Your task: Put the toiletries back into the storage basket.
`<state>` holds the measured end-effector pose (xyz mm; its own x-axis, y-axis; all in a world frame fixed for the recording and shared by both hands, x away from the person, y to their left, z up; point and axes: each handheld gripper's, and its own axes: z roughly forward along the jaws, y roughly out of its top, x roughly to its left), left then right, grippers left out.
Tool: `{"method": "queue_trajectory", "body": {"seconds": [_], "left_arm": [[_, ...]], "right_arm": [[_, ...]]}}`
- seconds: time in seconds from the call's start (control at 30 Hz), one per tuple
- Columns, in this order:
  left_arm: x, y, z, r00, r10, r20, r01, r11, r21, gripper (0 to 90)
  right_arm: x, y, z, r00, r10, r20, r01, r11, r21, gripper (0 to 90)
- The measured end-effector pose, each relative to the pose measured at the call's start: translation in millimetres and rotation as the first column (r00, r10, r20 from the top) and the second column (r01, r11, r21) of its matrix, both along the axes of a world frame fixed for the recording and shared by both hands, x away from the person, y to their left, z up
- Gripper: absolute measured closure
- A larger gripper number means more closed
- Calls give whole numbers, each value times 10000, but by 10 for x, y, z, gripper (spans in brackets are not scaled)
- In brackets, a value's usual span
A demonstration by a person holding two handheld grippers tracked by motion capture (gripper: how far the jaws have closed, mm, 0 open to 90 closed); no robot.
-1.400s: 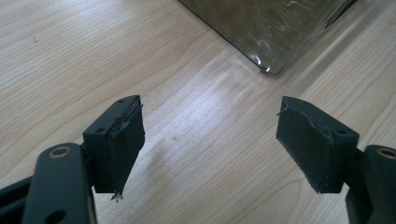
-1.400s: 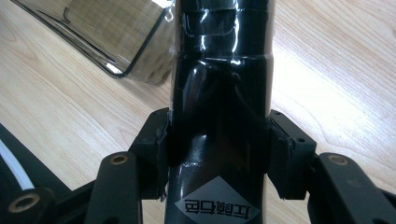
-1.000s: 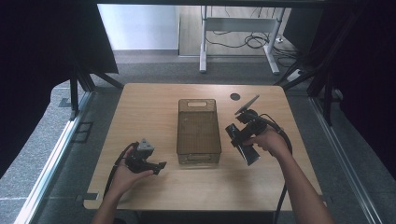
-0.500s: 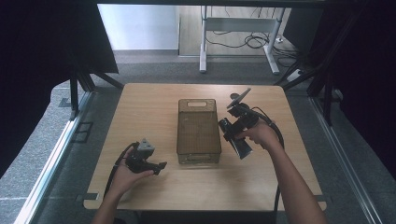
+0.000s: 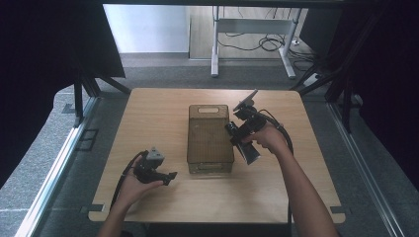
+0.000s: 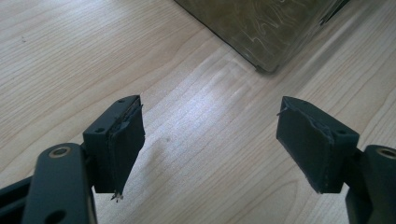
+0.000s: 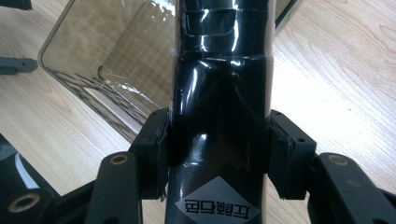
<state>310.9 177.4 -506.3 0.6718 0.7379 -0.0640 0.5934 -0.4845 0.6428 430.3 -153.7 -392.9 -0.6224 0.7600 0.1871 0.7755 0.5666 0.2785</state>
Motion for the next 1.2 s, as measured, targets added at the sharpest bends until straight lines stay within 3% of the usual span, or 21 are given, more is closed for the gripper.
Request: {"method": "queue_trajectory", "body": {"seconds": [1.2], "left_arm": [[-5, -24, 6, 9999, -121, 27, 121, 9999, -54, 238]], "right_arm": [[213, 440, 27, 9997, 243, -87, -243, 9997, 27, 473]]}}
